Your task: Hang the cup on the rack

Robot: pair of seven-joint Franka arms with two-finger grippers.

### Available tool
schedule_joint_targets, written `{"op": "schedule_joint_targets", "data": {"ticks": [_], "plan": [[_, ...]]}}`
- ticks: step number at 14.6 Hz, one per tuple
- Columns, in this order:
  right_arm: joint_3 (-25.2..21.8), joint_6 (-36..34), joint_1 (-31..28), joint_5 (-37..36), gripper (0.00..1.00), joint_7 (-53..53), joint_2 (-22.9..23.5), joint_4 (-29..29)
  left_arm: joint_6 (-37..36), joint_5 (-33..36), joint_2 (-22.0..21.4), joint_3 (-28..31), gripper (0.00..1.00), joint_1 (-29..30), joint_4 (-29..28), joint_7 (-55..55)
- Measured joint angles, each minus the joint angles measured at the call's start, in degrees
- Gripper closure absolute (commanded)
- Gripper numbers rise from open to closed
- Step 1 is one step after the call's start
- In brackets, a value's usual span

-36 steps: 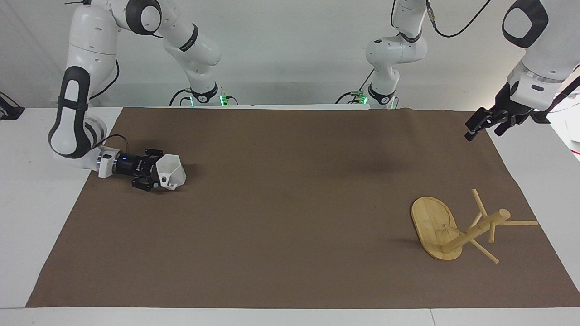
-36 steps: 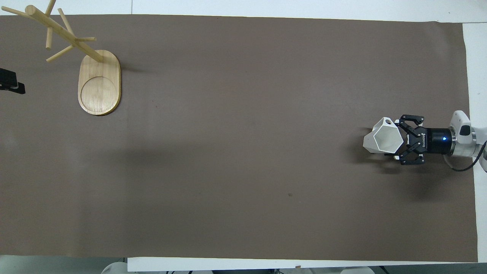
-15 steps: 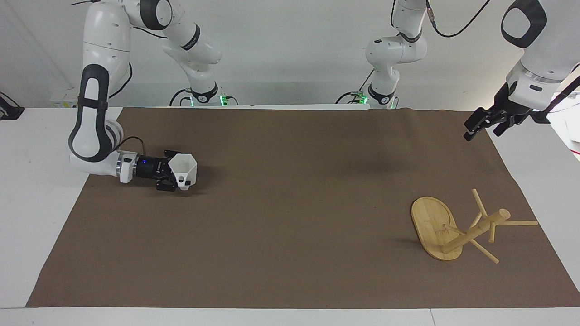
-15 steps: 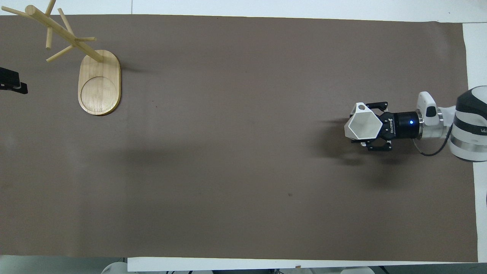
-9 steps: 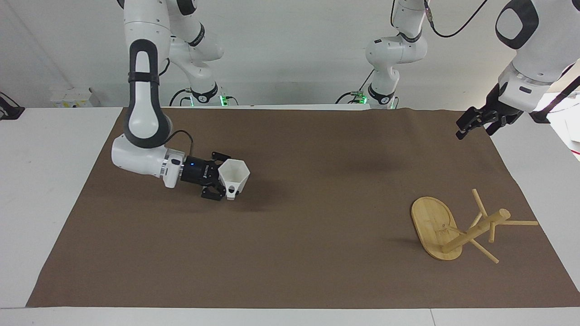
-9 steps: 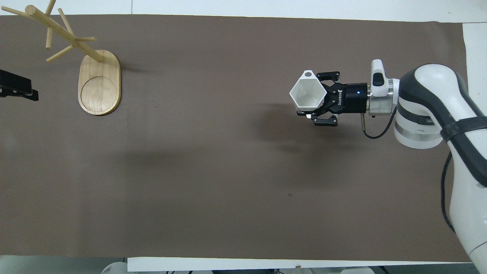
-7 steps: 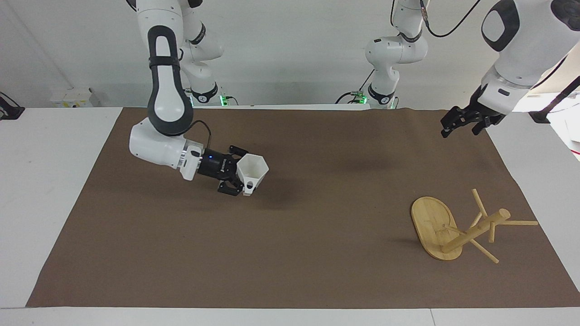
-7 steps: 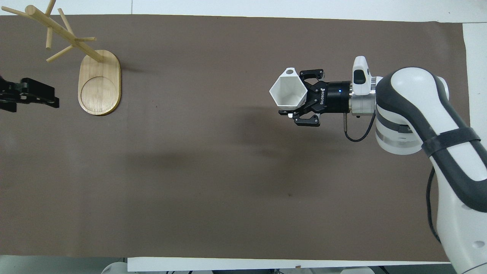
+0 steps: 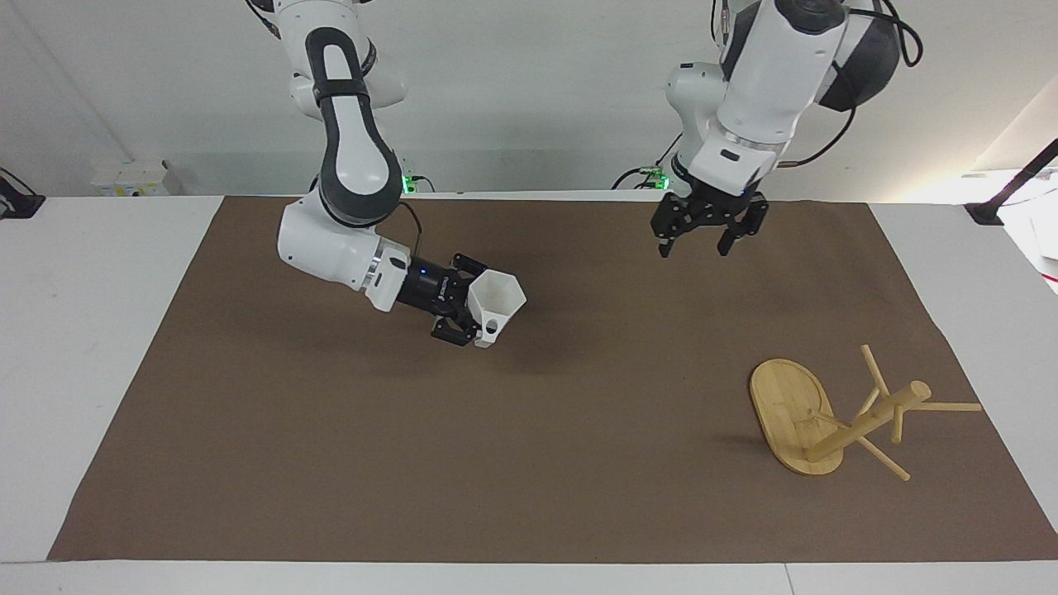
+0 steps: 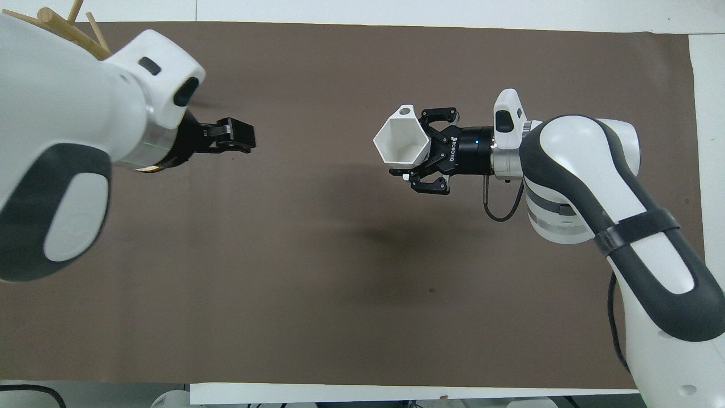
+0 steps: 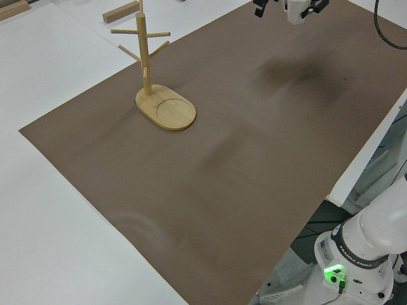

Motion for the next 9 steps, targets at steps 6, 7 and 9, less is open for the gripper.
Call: {"op": "schedule_joint_targets", "data": {"ticks": [6, 7, 9], "plan": [[0.1, 12.4, 8.8, 7.1, 0.73, 0.0, 0.0, -0.3, 2.1, -0.8, 10.9, 0.1, 0.00, -9.7, 8.0, -14.0], [0.1, 13.0, 9.5, 7.3, 0.73, 0.0, 0.1, -0.6, 2.1, -0.8, 12.1, 0.1, 0.00, -10.1, 9.4, -14.6], [0.0, 13.3, 9.5, 7.3, 0.73, 0.0, 0.1, -1.1, 2.0, -0.9, 13.0, 0.2, 0.00, -10.0, 10.9, -14.8]]}}
